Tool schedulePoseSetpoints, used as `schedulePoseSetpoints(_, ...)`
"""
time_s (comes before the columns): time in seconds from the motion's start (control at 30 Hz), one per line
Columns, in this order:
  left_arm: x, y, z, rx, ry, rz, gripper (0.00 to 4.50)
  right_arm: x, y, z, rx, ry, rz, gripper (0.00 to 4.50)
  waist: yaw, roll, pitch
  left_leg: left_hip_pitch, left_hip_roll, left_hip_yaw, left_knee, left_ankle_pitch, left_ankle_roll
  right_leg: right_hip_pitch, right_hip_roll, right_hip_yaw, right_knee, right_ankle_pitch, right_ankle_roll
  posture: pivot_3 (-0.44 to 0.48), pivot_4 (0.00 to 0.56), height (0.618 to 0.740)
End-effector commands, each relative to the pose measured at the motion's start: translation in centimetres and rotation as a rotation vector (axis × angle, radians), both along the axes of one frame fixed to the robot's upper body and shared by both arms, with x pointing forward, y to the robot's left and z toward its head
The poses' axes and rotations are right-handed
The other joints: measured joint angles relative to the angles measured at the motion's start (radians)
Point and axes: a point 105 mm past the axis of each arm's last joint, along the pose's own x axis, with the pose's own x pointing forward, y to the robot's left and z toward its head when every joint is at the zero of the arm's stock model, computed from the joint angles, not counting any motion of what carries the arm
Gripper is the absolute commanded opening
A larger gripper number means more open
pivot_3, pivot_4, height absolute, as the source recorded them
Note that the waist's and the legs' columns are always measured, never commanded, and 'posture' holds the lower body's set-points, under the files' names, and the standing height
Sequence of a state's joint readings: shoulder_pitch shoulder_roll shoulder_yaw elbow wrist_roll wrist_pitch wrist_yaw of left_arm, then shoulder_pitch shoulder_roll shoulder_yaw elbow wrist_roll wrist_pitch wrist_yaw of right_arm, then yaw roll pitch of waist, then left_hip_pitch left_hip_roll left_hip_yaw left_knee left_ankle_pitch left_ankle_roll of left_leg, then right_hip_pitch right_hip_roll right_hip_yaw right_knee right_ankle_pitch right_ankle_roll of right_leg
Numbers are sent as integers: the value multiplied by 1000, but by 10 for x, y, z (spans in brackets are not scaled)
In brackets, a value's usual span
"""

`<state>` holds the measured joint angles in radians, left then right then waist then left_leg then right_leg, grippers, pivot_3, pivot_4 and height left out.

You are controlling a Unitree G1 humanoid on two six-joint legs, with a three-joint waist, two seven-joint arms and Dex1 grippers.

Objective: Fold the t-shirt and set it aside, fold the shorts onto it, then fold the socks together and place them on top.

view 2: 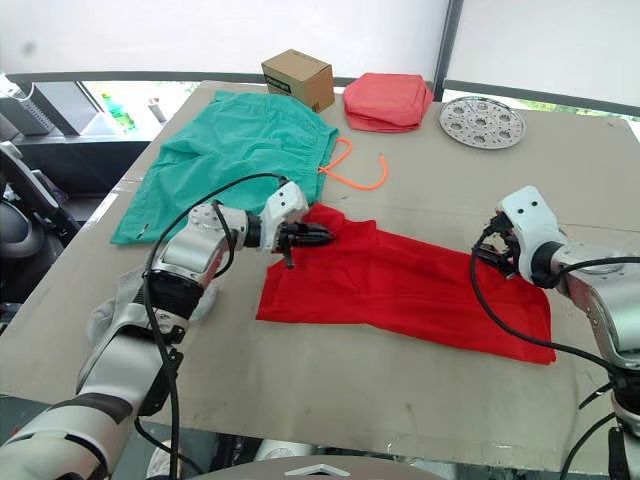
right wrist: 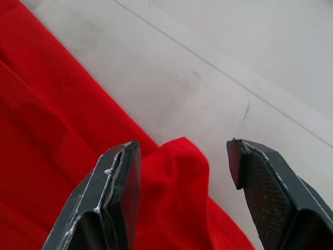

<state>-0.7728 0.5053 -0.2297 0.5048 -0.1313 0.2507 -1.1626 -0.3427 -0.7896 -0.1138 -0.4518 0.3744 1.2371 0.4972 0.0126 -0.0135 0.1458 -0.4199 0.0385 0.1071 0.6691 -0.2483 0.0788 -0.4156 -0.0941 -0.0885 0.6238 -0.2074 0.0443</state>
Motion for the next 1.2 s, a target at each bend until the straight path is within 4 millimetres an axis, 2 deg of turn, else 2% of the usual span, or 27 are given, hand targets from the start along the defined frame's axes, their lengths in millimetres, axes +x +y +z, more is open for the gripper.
schedulePoseSetpoints(0.03, -2, 5, 12, -16, -60, -17, 23, 0, 5, 4, 6, -3, -1, 2837, 0, 0, 0, 0, 0, 0, 0, 0, 0, 0, 0, 0, 0, 0, 0, 0, 150, 740)
schedulePoseSetpoints(0.23, -11, 4, 6, -22, -61, -35, 23, 11, -1, 6, -40, -16, -7, 2837, 0, 0, 0, 0, 0, 0, 0, 0, 0, 0, -1, 0, 0, 0, 0, 0, 150, 740)
schedulePoseSetpoints(0.47, -20, 10, -3, 6, -43, -51, 23, 23, -8, 18, -257, 76, 221, 2837, -6, 2, 1, 0, -1, 1, 0, 0, 1, -1, -1, 0, 0, 0, 0, 0, 150, 740)
schedulePoseSetpoints(0.57, -24, 12, -5, 16, -48, -69, 23, 27, -4, 14, -285, 125, 280, 2837, -10, 2, 1, 0, 0, 1, -1, 0, 0, -1, -1, 0, 0, 0, 0, 0, 150, 740)
schedulePoseSetpoints(0.67, -34, 16, -9, 30, -51, -100, 23, 28, -5, 2, -295, 218, 305, 2837, -18, 2, 1, 0, 0, 1, -1, 0, 0, -2, -2, 0, 0, 0, 0, 0, 150, 740)
schedulePoseSetpoints(0.8, -43, 21, -15, 46, -56, -116, 23, 14, -9, -7, -348, 324, 377, 2837, -18, 2, 1, -2, 0, 2, 0, 0, 0, -3, -7, -1, 0, 0, 0, 0, 150, 740)
schedulePoseSetpoints(0.9, -45, 24, -18, 50, -61, -102, 23, 1, -12, -4, -375, 349, 416, 2837, -18, 3, 1, -4, 0, 1, 0, 0, 0, -5, -8, -2, 0, 0, 0, 0, 150, 740)
schedulePoseSetpoints(1.13, -48, 31, -28, 46, -57, -72, 23, -27, -24, 9, -409, 349, 381, 2837, -19, 3, 1, -3, 0, 1, 0, 0, -1, -5, -9, -2, 0, 0, 0, 0, 150, 740)
schedulePoseSetpoints(1.2, -50, 33, -32, 46, -55, -71, 23, -20, -19, 18, -364, 266, 328, 2837, -24, 4, 1, -3, 0, 1, 0, 0, -1, -5, -9, -2, 0, 0, 0, 0, 150, 740)
